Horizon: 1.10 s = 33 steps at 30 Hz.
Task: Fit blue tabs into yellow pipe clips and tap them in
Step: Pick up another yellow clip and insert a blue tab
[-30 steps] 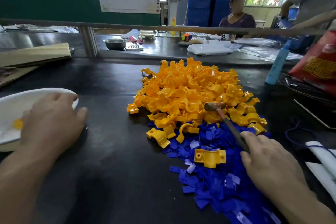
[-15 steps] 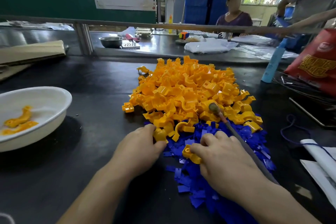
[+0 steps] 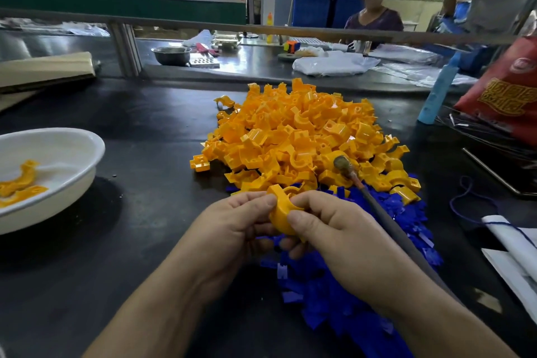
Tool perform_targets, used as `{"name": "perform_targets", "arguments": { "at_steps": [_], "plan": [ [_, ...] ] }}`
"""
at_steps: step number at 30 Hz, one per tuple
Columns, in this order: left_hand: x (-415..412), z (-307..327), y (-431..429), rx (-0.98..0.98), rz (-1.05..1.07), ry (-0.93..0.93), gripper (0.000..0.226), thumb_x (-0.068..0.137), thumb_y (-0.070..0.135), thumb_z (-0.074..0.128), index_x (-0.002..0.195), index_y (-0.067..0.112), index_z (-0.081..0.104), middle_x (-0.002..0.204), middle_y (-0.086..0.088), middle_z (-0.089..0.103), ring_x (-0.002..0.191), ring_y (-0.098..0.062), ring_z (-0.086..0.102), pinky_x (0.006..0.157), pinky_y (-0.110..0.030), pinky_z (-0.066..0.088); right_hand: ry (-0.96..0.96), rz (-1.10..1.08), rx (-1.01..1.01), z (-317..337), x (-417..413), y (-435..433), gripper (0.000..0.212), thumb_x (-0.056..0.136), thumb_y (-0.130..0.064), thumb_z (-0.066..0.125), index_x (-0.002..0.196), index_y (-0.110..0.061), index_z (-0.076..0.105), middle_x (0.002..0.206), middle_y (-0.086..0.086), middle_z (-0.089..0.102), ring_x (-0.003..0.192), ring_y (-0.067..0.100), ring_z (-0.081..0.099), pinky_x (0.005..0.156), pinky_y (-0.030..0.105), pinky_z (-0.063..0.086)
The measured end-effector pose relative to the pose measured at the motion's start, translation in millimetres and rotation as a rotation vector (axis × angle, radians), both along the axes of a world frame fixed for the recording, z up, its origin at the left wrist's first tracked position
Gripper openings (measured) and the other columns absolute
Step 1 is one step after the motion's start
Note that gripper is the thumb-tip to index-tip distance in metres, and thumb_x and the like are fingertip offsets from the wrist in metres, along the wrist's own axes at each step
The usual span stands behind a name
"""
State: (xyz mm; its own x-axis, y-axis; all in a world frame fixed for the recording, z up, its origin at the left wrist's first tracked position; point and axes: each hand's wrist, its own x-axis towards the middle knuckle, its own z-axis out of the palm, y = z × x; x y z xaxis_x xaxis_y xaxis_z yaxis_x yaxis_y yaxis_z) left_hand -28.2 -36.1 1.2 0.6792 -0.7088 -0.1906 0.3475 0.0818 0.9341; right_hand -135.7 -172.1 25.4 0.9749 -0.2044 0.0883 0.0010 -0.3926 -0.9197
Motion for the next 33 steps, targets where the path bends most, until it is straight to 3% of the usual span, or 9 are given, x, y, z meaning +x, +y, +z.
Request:
{"name": "perform_targets", "arguments": {
  "at_steps": [2,4,6,9,12,14,21,27,33],
  "plan": [
    [0.5,-4.2,0.6,-0.031,0.014,0.046,0.036,0.082,0.027,0.066,0.111,0.006,0.068,0.092,-0.015,0.072,0.08,-0.024,0.067,0.073,-0.038,0.054,0.015,0.005,0.193,-4.2,2.3,2.3,0.018,0.096,-0.024,0.051,0.096,-0.031,0.068,0.093,-0.004,0.069,0.083,0.015,0.07,0.07,0.027,0.059],
    [0.6,-5.3,-0.7,-0.041,0.044,0.055,0.037,0.082,0.027,0.066,0.112,0.005,0.066,0.093,-0.014,0.071,0.079,-0.023,0.067,0.071,-0.038,0.055,0.034,0.006,0.163,-10.4,2.8,3.8,0.016,0.095,-0.028,0.052,0.102,-0.033,0.065,0.091,-0.004,0.068,0.082,0.013,0.07,0.068,0.027,0.059],
    [0.2,-4.6,-3.0,-0.077,0.093,0.061,0.036,0.077,0.026,0.067,0.108,0.006,0.064,0.091,-0.014,0.073,0.076,-0.022,0.069,0.067,-0.037,0.058,0.022,-0.073,-0.157,-15.0,-0.4,0.5,0.019,0.092,-0.043,0.049,0.11,-0.04,0.056,0.091,-0.012,0.063,0.082,0.002,0.065,0.064,0.02,0.055],
    [1.3,-5.2,-4.9,-0.033,0.167,0.016,0.029,0.077,0.027,0.066,0.101,0.01,0.064,0.088,-0.012,0.074,0.073,-0.02,0.07,0.06,-0.032,0.059,0.022,-0.208,-0.713,-13.2,-10.0,-9.7,0.05,0.079,-0.067,0.036,0.124,-0.046,0.039,0.097,-0.024,0.046,0.087,-0.001,0.052,0.068,0.017,0.044],
    [4.9,-8.6,-3.2,0.078,0.201,0.028,0.02,0.089,0.022,0.062,0.105,0.01,0.064,0.085,-0.011,0.074,0.067,-0.02,0.07,0.057,-0.036,0.057,0.182,-0.202,-1.02,-15.3,-15.7,-11.9,0.066,0.075,-0.078,0.031,0.131,-0.044,0.022,0.1,-0.015,0.051,0.091,0.011,0.057,0.062,0.028,0.043],
    [7.0,-9.3,-1.3,0.131,0.21,0.058,0.021,0.086,0.019,0.066,0.105,0.01,0.065,0.078,-0.008,0.071,0.059,-0.017,0.068,0.051,-0.034,0.055,0.256,-0.148,-1.127,-23.3,-13.7,-7.5,0.063,0.079,-0.076,0.037,0.13,-0.042,0.025,0.104,-0.01,0.055,0.092,0.02,0.059,0.056,0.032,0.038],
    [6.6,-5.4,2.2,0.11,0.116,0.076,0.046,0.06,0.014,0.073,0.104,0.007,0.063,0.074,-0.008,0.075,0.061,-0.017,0.072,0.051,-0.031,0.059,0.192,-0.136,-1.125,-33.0,3.7,-8.1,0.029,0.095,-0.05,0.04,0.114,-0.031,0.052,0.099,-0.006,0.056,0.081,0.021,0.059,0.055,0.031,0.041],
    [5.9,-5.5,1.9,0.146,0.101,0.005,0.043,0.062,0.013,0.074,0.105,0.008,0.065,0.081,-0.01,0.077,0.069,-0.021,0.074,0.052,-0.029,0.058,0.081,-0.191,-1.1,-39.1,1.3,-13.6,0.031,0.096,-0.052,0.03,0.095,-0.031,0.052,0.086,-0.007,0.055,0.071,0.013,0.055,0.061,0.03,0.046],
    [4.4,-5.5,1.0,0.146,0.103,-0.01,0.048,0.06,0.016,0.074,0.107,0.007,0.065,0.083,-0.012,0.077,0.072,-0.024,0.075,0.053,-0.03,0.058,0.004,-0.25,-1.049,-39.1,1.3,-14.1,0.037,0.099,-0.048,0.02,0.104,-0.033,0.053,0.093,-0.008,0.057,0.078,0.011,0.057,0.069,0.028,0.049]
  ]
}}
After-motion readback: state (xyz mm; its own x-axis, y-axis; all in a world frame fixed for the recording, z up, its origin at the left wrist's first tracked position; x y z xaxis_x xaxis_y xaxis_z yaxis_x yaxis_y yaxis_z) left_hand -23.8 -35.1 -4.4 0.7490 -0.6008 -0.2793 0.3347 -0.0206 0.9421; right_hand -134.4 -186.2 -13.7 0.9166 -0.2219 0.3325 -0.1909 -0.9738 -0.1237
